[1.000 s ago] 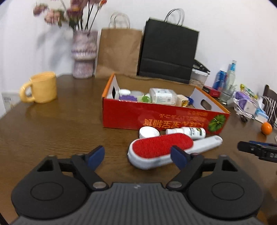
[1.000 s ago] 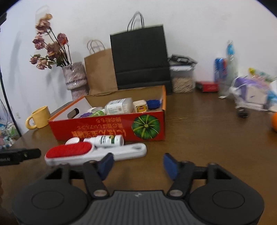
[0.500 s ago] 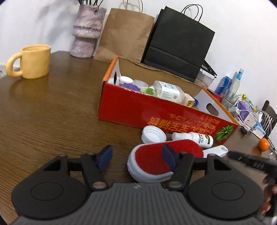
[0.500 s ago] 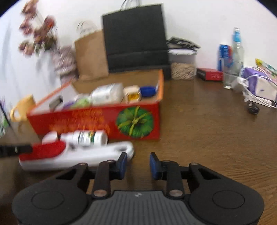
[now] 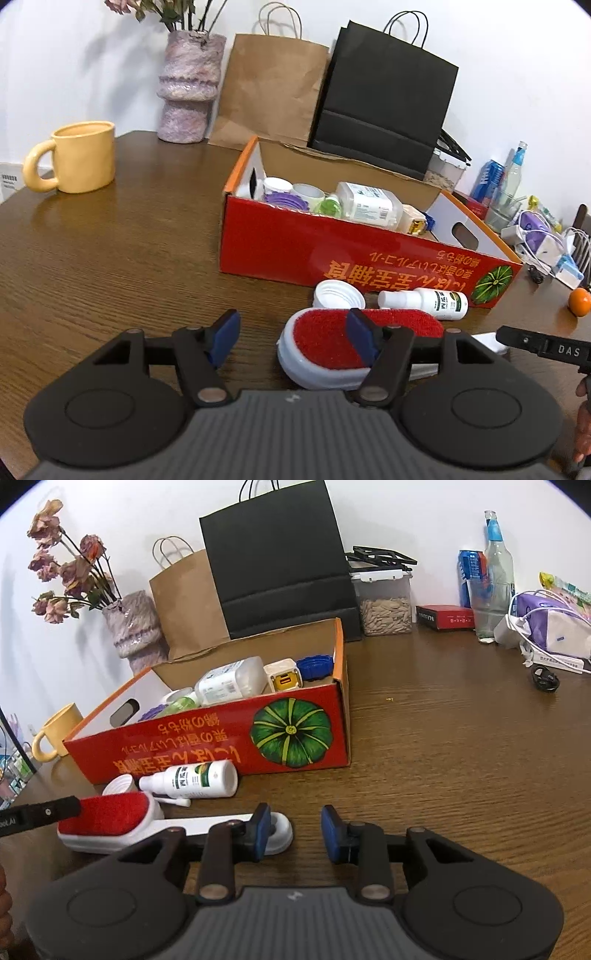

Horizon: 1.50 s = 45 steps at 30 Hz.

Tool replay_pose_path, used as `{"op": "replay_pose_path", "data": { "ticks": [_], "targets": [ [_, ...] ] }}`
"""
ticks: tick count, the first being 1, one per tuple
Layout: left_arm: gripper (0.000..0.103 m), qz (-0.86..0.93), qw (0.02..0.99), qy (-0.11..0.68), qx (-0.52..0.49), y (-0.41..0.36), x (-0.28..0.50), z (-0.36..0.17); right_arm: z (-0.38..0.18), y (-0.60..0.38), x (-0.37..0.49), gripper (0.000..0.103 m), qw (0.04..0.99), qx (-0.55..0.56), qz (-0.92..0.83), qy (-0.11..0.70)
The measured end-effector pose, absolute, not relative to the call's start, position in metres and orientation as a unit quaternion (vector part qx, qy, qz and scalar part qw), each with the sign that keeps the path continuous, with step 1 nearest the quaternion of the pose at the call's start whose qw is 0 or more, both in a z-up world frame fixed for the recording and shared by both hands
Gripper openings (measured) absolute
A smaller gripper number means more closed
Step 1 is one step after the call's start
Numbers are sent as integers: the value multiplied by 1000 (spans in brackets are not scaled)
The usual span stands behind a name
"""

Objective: Organize rigid objects
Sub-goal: 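Grip the red brush head with the left tool while the right grips the white handle, then lower the lint brush into the red box and open both tools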

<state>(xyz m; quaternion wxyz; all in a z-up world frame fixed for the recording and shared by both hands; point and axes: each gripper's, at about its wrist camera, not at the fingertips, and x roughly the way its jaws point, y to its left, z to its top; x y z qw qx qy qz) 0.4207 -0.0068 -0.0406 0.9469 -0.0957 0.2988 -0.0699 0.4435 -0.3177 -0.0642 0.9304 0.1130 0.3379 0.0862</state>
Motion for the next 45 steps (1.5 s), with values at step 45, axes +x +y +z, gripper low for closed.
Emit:
{"op": "replay_pose_path", "data": {
  "ticks": [45],
  "targets": [
    [52,-137,981,52,-129,-7,290,44,30,-312,285,13,977,155,77,125]
  ]
}}
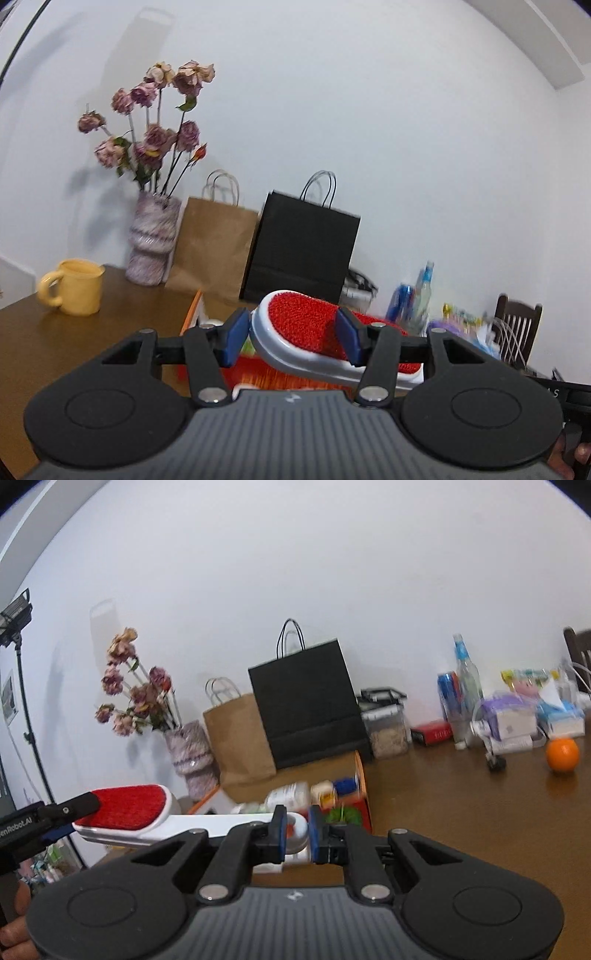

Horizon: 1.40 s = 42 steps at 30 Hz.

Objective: Organize rigid objects
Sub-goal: 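Lower the lint brush into the red box and open both tools, then lift both tools away and move toward the white cap and spray bottle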

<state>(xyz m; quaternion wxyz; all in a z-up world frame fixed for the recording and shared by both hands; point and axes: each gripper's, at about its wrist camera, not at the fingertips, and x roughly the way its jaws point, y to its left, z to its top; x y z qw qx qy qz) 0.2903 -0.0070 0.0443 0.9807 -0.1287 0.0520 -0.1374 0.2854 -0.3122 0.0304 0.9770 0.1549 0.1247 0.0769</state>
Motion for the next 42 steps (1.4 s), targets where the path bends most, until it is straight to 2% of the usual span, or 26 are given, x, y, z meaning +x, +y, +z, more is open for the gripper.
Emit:
{"op": "replay_pose_path", "data": {
  "ticks": [7,16,24,28,32,38,40,42],
  "targets": [
    [52,-145,974,82,-153,-6,405,53,48,-317,402,13,978,138,78,133],
    [52,-133,967,147,-160,-3,492,16,14,-314,501,13,971,123,77,189],
    [53,-155,954,203,-159,-1,514,-24,-17,-304,519,14,970,68,53,228],
    [66,-161,961,181,-135,-4,505,-22,-20,-297,516,17,971,54,63,224],
    [68,-156,965,173,-120,-7,501,-19,-18,-292,513,21,973,44,65,216],
    [68,-133,966,182,-125,-6,502,-12,-14,-293,512,21,974,63,66,209],
    [69,-130,967,183,-120,-6,496,-3,-3,-292,506,25,976,66,67,198],
    [79,-123,968,193,-101,-10,489,8,10,-290,498,34,977,67,71,190]
  ]
}}
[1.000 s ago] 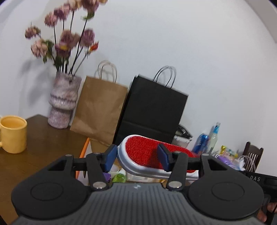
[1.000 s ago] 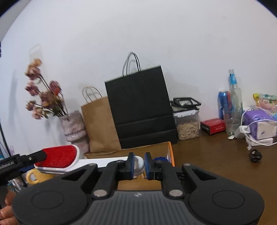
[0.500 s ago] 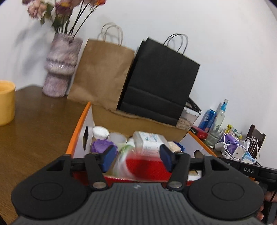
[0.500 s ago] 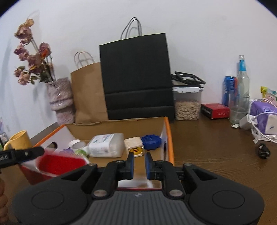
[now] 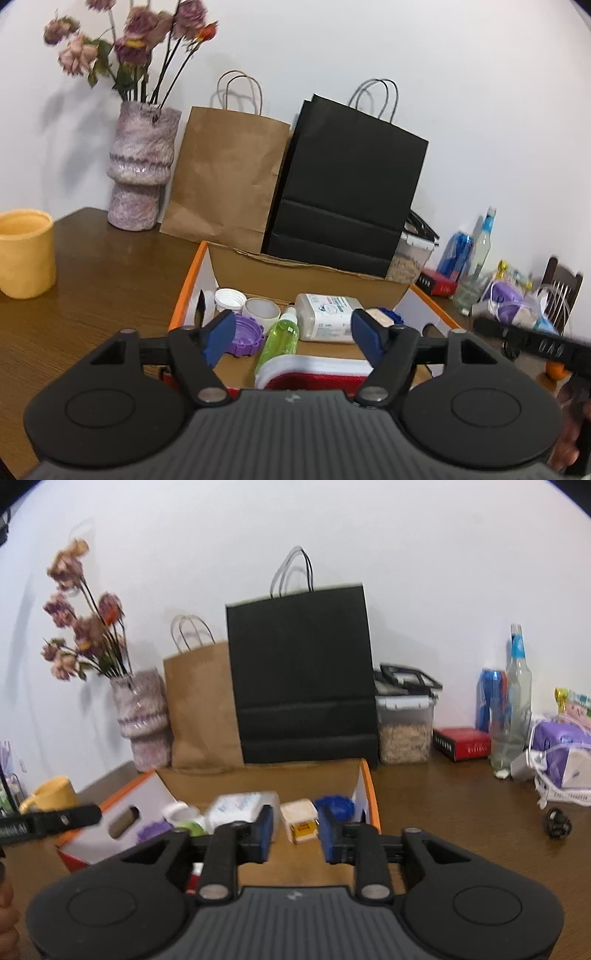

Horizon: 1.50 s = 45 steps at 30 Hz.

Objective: Organize rigid objects
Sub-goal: 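Lift both tools away and move toward the white cap and spray bottle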

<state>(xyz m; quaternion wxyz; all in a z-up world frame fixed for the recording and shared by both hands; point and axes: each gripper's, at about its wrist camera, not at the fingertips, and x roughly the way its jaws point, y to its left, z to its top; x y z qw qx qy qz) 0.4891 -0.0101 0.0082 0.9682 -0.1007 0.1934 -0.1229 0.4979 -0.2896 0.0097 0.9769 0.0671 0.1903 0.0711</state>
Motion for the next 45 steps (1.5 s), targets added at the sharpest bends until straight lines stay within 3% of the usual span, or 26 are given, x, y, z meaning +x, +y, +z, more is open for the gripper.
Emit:
{"op": "replay_pose_path", "data": {
  "ticks": [3,5,6,9,21,29,35,39,45],
  "targets": [
    [95,-91,971,215,-62,-18,479,21,29,-281,485,58,978,58,80,184],
    [99,-84,978,185,-55,-18,465,28,37,-273,471,87,985,39,74,149],
    [101,-74,983,163,-42,-20,457,31,38,-269,462,94,990,28,71,115],
    [102,-36,995,98,7,-29,430,33,34,-260,433,94,997,-2,69,36],
    [103,-66,997,47,1,-25,332,53,44,-249,330,98,997,-8,61,38],
    [103,-68,995,71,-18,-15,220,57,38,-246,225,99,994,6,75,75],
    [103,-50,991,116,-37,-1,124,28,19,-233,124,102,992,-19,79,92],
    [103,-37,994,104,-19,4,74,15,2,-226,68,102,991,-17,87,101],
    [103,-42,990,136,7,7,46,-5,-26,-227,24,102,988,28,77,128]
  ]
}}
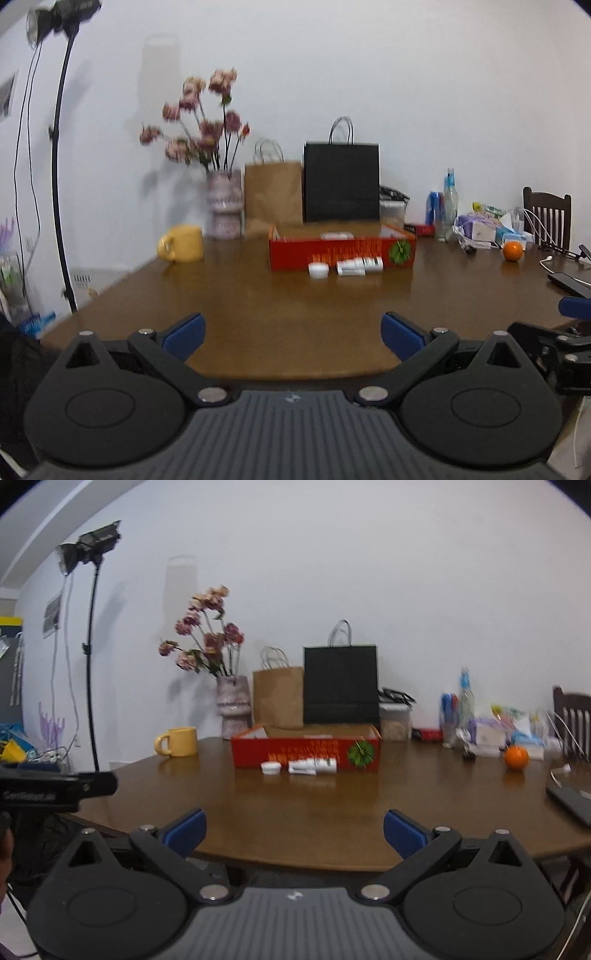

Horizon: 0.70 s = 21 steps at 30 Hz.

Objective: Organize rigid objects
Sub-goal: 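Lift both tools away and move toward the white cap and spray bottle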

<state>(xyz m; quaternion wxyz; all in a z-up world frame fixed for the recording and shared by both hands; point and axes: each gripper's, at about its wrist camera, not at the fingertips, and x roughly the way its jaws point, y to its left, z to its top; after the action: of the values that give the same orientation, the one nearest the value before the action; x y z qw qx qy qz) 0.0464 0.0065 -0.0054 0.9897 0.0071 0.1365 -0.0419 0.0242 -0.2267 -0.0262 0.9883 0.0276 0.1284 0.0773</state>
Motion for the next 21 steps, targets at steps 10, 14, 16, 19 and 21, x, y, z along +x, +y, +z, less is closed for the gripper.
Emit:
{"op": "replay_pose_path", "data": {
  "ticks": [10,14,16,19,21],
  "targets": [
    [103,-42,986,163,4,3,99,-9,-26,-251,90,100,984,42,72,159],
    [103,-63,981,182,-4,-1,141,-8,-25,-263,133,99,980,48,80,173],
    [103,-74,980,187,4,-5,167,-6,-22,-264,160,97,979,28,92,178],
    [103,-86,979,185,23,-11,209,-4,-16,-264,206,95,974,-7,125,188],
    [103,-98,977,189,31,-15,241,-4,-13,-264,243,87,968,-25,147,203]
  ]
}}
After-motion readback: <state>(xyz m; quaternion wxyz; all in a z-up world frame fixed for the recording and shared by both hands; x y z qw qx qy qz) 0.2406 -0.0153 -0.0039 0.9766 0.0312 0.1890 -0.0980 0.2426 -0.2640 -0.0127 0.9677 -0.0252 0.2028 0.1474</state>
